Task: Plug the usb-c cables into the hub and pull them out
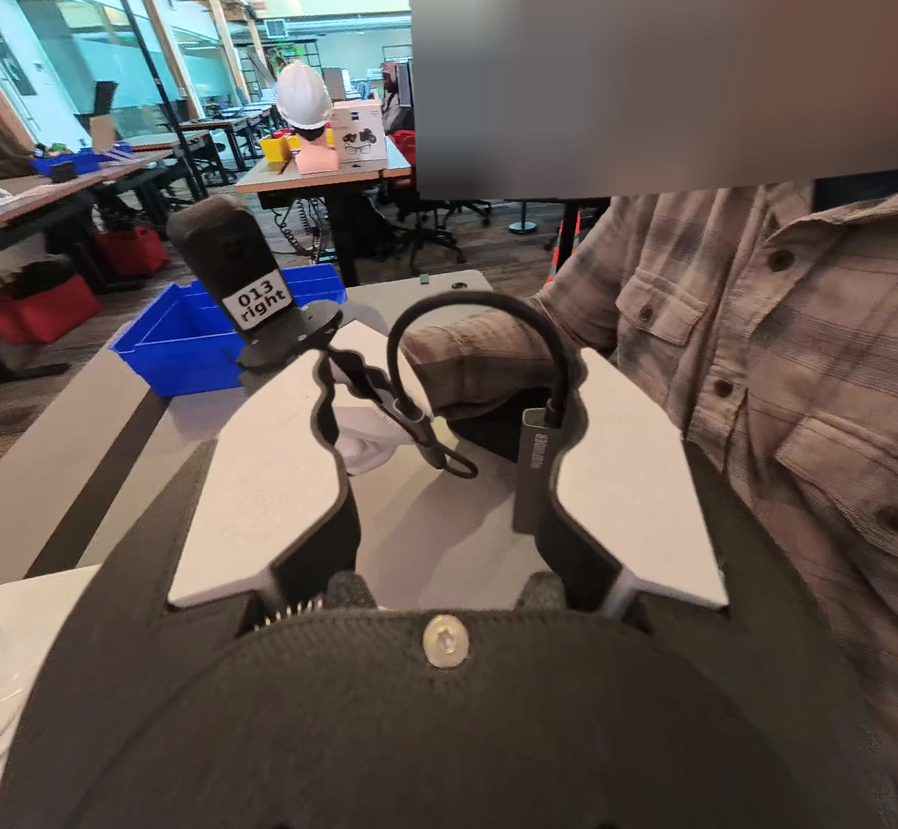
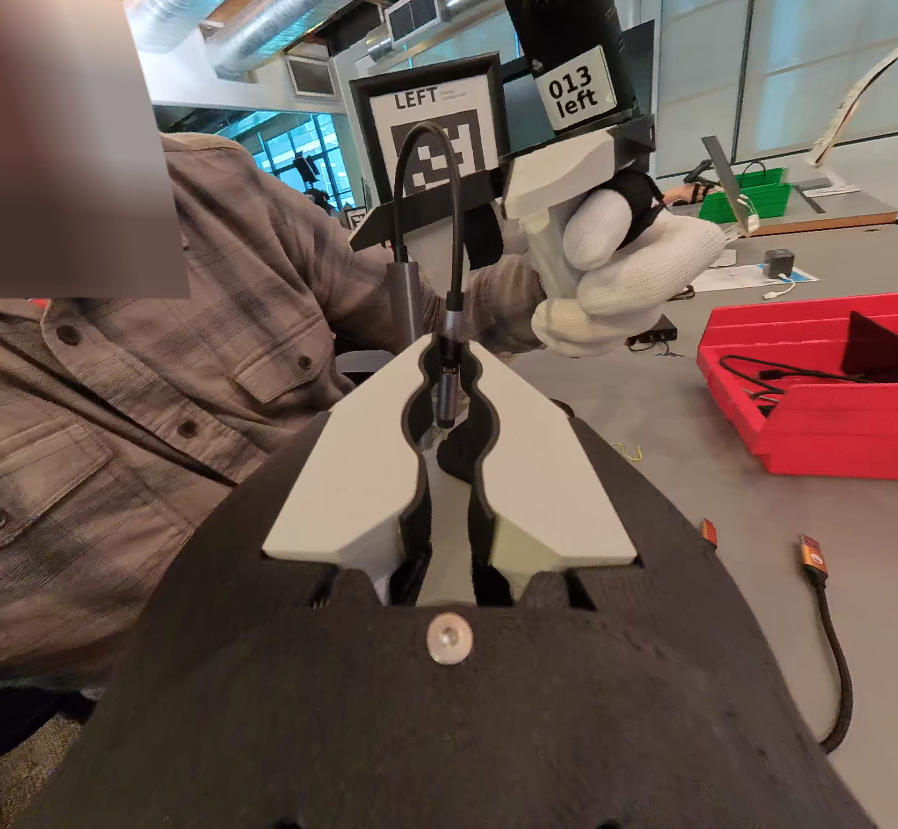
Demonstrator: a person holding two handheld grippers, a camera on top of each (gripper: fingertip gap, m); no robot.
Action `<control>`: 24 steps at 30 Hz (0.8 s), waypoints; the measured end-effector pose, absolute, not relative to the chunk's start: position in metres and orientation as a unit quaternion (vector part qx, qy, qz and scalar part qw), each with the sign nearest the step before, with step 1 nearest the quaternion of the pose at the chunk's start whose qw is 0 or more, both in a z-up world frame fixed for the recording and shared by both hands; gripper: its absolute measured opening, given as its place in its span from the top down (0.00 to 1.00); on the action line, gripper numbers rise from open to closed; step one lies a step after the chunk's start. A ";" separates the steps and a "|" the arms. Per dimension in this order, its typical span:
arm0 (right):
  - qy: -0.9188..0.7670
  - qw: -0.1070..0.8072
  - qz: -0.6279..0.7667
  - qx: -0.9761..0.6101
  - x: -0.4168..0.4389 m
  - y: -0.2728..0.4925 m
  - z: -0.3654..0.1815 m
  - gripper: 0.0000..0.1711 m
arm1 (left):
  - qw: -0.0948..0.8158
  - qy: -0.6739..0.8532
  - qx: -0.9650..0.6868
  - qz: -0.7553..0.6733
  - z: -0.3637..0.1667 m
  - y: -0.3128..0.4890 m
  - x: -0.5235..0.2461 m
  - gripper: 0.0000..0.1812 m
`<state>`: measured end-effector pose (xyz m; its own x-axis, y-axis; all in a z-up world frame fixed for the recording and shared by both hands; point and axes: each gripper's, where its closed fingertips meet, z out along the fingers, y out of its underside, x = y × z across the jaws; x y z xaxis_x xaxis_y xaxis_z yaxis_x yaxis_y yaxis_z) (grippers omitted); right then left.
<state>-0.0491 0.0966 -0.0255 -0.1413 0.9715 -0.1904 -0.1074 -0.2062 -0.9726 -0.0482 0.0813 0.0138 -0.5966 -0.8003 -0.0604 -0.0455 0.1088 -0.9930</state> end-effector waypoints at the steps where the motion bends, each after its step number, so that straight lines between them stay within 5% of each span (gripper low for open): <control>1: -0.449 0.440 0.610 -0.483 -0.049 0.098 -0.026 0.97 | 0.321 0.675 -0.314 -0.586 0.013 0.081 -0.048 0.50; 13: -0.481 0.418 0.571 -0.518 -0.061 0.108 -0.036 0.97 | 0.323 0.710 -0.324 -0.536 -0.015 0.078 -0.037 0.61; 24: -0.438 0.528 0.450 -0.572 -0.066 0.125 -0.034 0.97 | 0.401 0.654 -0.372 -0.523 -0.011 0.107 -0.027 0.85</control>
